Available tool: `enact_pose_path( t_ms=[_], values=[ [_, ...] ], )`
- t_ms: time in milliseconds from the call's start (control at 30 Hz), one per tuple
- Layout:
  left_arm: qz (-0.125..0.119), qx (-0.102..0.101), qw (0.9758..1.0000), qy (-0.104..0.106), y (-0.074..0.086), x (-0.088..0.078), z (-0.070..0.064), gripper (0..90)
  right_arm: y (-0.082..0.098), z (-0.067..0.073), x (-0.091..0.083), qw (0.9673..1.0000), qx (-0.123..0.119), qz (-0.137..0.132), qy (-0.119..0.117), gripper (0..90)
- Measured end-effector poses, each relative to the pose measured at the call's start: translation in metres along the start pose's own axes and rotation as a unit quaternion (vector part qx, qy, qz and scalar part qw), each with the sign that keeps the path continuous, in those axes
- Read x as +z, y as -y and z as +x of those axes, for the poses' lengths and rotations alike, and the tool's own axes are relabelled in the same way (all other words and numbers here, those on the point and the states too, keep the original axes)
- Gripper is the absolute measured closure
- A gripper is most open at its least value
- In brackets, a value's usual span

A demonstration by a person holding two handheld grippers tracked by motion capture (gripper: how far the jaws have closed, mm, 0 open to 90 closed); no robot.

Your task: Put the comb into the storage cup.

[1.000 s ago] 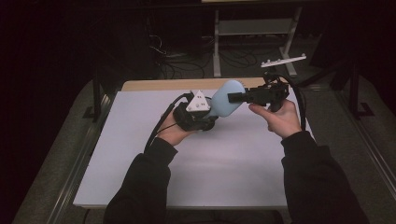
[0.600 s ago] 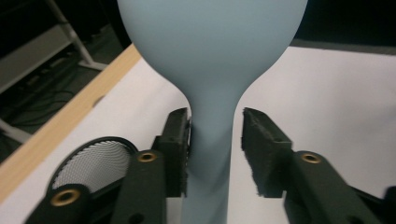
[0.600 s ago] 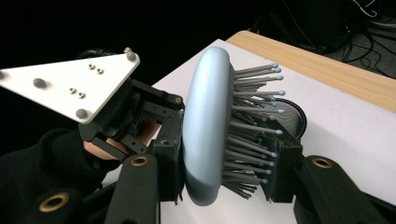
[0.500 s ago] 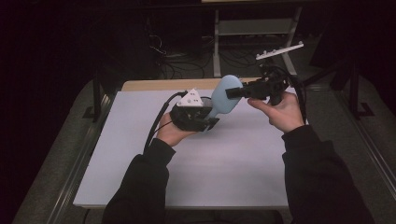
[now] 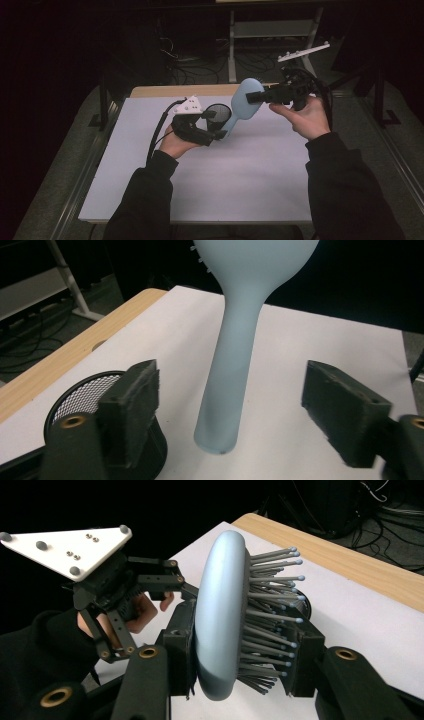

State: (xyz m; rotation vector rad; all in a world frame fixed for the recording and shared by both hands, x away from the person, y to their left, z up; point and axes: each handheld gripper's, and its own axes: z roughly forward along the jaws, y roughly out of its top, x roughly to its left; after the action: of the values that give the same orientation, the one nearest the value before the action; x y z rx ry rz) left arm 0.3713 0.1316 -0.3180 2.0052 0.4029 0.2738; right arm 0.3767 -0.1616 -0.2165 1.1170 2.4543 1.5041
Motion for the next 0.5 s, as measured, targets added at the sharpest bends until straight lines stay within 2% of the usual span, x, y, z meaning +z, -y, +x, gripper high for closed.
enact_pose_path(
  t_ms=[300, 500],
  values=[
    [0.013, -0.007, 0.9998, 0.010, 0.008, -0.007, 0.004, 1.2, -0.002, 0.000, -0.005, 1.0000, -0.006, -0.004, 0.006, 55.1],
    [0.000, -0.009, 1.0000, -0.003, 0.017, -0.017, 0.009, 0.0, -0.007, 0.001, -0.008, 0.9999, -0.010, -0.008, 0.010, 55.1]
  ],
)
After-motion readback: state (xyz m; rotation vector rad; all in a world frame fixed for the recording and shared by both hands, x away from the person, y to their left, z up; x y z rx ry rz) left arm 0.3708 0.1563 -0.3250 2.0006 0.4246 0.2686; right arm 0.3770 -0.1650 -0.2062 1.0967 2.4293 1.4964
